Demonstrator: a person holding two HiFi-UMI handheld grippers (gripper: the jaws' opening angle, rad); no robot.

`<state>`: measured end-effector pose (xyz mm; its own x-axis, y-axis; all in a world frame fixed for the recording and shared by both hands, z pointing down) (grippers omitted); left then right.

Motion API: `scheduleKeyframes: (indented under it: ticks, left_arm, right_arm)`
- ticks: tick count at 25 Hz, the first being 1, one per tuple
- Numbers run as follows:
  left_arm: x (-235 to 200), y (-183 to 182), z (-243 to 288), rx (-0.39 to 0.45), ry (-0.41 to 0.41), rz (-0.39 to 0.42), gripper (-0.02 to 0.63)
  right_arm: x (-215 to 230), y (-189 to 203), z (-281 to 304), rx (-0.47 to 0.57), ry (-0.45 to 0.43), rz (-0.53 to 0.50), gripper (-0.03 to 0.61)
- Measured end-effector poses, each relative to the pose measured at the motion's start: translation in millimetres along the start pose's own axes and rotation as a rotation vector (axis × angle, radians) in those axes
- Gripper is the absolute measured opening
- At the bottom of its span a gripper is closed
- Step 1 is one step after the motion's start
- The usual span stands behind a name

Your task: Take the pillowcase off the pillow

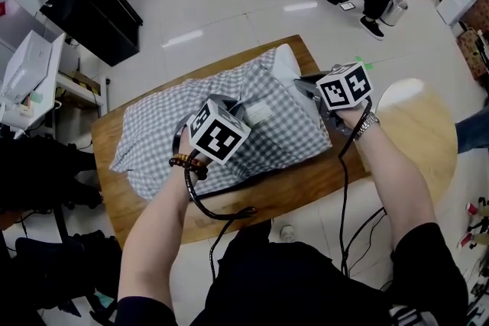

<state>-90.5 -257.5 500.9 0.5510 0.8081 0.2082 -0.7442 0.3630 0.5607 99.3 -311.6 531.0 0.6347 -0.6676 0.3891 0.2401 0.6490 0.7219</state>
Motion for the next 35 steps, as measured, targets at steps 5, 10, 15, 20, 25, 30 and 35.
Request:
scheduleKeyframes:
  ticks: [5,10,15,20,25,30,35]
  left_arm:
    - [5,11,-21,0.000,-0.034,-0.039,0.012]
    - [5,36,-40,0.007,-0.048,-0.115,0.012]
    - [10,50,-53,0.020,-0.068,-0.146,0.012]
    - [12,65,-59,0.012,-0.077,-0.196,0.012]
    - [27,67,-57,0.016,-0.081,-0.172,0.012]
    - [39,53,-57,0.045,-0.059,-0.089,0.028]
    - [33,41,-68,0.080,-0.069,-0.060,0.020]
  right_arm:
    - [1,1,-22,0.033,0.045,-0.012,0.009]
    - [2,7,-42,0.058,0.072,0.013,0.008]
    - [3,18,-55,0.067,0.108,0.021,0.008]
    - [5,27,-67,0.084,0.129,0.039,0.008]
    - [-4,39,-66,0.087,0.101,0.033,0.009]
    - [-15,45,-56,0.049,0.078,-0.006,0.032]
    - [-19,42,-61,0.073,0.102,-0.019,0.069]
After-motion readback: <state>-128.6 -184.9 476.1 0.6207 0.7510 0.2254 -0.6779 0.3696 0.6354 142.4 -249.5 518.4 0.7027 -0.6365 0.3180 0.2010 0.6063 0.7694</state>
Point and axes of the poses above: the fingertips, and each gripper's own axes: z forward along the fingers, x to its right, y out of its underside, the point moved 6 cm from there along -z, backward along the fingers, and after that the axes turned 1 degree about -y, right-handed, at the moved point
